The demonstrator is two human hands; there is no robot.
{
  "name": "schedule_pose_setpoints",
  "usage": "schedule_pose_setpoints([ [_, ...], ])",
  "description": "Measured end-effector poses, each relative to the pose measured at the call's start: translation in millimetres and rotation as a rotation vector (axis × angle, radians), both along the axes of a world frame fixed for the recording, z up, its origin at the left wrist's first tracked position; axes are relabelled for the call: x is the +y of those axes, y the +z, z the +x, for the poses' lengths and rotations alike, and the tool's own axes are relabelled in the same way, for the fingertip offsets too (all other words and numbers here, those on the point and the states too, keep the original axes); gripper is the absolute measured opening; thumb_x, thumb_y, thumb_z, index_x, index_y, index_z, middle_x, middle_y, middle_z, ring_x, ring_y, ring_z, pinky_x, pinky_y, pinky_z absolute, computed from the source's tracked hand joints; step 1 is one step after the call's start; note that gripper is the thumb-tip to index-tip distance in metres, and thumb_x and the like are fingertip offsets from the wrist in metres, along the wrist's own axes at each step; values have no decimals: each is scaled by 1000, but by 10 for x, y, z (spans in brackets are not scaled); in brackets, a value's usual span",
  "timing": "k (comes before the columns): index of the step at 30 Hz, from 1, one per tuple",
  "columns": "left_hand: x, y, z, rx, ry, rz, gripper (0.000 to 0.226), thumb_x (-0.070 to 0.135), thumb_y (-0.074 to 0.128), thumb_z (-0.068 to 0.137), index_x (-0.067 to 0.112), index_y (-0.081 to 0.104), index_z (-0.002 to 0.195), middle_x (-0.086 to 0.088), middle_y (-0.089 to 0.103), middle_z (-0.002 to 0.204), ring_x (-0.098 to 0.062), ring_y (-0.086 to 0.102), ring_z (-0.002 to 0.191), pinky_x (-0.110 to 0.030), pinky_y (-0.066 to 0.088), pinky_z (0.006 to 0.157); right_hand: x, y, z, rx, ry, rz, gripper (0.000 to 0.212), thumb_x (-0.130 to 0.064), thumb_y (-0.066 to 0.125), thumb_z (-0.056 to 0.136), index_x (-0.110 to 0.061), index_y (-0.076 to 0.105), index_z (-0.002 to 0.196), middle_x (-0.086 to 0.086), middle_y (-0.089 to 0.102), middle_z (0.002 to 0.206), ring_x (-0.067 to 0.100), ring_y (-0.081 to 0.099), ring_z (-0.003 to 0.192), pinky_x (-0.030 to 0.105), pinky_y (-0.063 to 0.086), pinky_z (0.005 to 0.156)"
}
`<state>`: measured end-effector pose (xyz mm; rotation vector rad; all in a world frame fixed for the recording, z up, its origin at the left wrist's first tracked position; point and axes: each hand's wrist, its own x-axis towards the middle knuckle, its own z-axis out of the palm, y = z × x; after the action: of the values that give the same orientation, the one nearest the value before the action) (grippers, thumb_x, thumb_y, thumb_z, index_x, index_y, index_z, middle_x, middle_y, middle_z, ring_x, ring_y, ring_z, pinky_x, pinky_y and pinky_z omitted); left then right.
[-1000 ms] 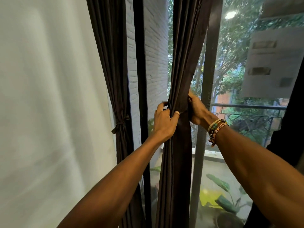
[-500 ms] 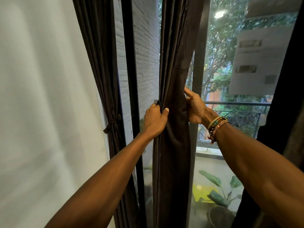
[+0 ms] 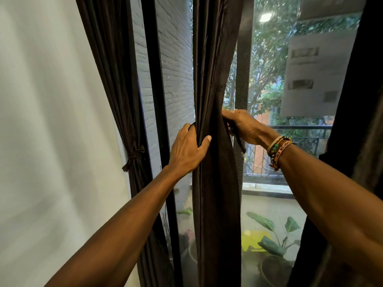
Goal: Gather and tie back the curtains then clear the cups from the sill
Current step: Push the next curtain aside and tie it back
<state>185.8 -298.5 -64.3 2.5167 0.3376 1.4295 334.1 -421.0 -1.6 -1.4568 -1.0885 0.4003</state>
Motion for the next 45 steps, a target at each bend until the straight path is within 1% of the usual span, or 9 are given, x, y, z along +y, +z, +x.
schedule_pose_setpoints([
  [5, -65, 29, -22, -120, -129, -188, 34, 39, 57, 91, 8, 62, 103, -9, 62, 97, -21, 60, 86, -42, 55, 76, -100, 71, 11, -164, -25, 63, 36, -30, 65, 81, -18, 41, 57, -4, 35, 54, 11, 31, 52, 28, 26, 54],
  [10, -110, 103, -118, -152, -257, -316, 29, 30, 51, 89, 5, 64, 99, -15, 66, 94, -24, 63, 85, -37, 55, 76, -263, -9, 99, -68, 74, -24, 72, -52, 86, 66, 9, 59, 93, 22, 50, 81, 30, 44, 74, 37, 33, 68],
  [13, -170, 90, -146, -106, -233, -216, 23, 30, 48, 90, 9, 58, 90, -11, 61, 83, -21, 58, 74, -36, 50, 65, -267, -18, 44, -182, -119, 57, 72, -42, 90, 64, 18, 57, 86, 21, 64, 83, 25, 56, 76, 40, 44, 74],
  [17, -356, 136, -98, -53, -50, 28, 31, 37, 46, 95, 10, 49, 109, -5, 57, 81, -25, 57, 72, -40, 49, 63, -155, -76, -152, -552, -635, 118, 47, -46, 87, 66, -10, 56, 68, -3, 62, 61, 15, 56, 54, 33, 46, 50],
  [20, -512, 215, -39, -89, -40, 55, 27, 29, 54, 95, 11, 44, 111, -3, 54, 79, -30, 59, 73, -43, 50, 62, -135, -57, -382, -532, -839, 123, 40, -33, 85, 66, -21, 48, 75, -3, 60, 66, 17, 56, 59, 29, 37, 47],
  [26, -485, 236, 34, -53, -63, 49, 32, 38, 54, 99, 7, 56, 106, -7, 61, 94, -25, 59, 85, -41, 49, 74, -252, -97, -427, -207, -492, 257, 23, -4, 69, 76, -19, 59, 63, -6, 59, 59, 5, 52, 53, 24, 43, 53],
  [30, -453, 294, 78, -34, 18, 32, 28, 37, 62, 94, 10, 62, 104, -5, 66, 94, -24, 62, 85, -40, 51, 75, -333, -156, -499, 14, -251, 339, 20, -26, 66, 80, -11, 59, 68, -5, 48, 54, 9, 43, 51, 26, 35, 50],
  [35, -583, 353, 143, -2, -11, 9, 15, 17, 67, 86, 9, 69, 98, -8, 71, 89, -24, 65, 78, -41, 56, 68, -281, -151, -533, -339, -600, 304, 37, -48, 79, 78, -19, 58, 68, -1, 65, 65, 11, 60, 59, 23, 44, 53],
  [45, -674, 134, 89, -301, -225, -93, 18, 19, 56, 98, 12, 70, 107, -1, 71, 96, -14, 65, 86, -38, 54, 75, -414, -106, -292, -260, -696, 240, 20, -24, 75, 87, -18, 57, 79, -6, 59, 70, 11, 56, 66, 30, 45, 61],
])
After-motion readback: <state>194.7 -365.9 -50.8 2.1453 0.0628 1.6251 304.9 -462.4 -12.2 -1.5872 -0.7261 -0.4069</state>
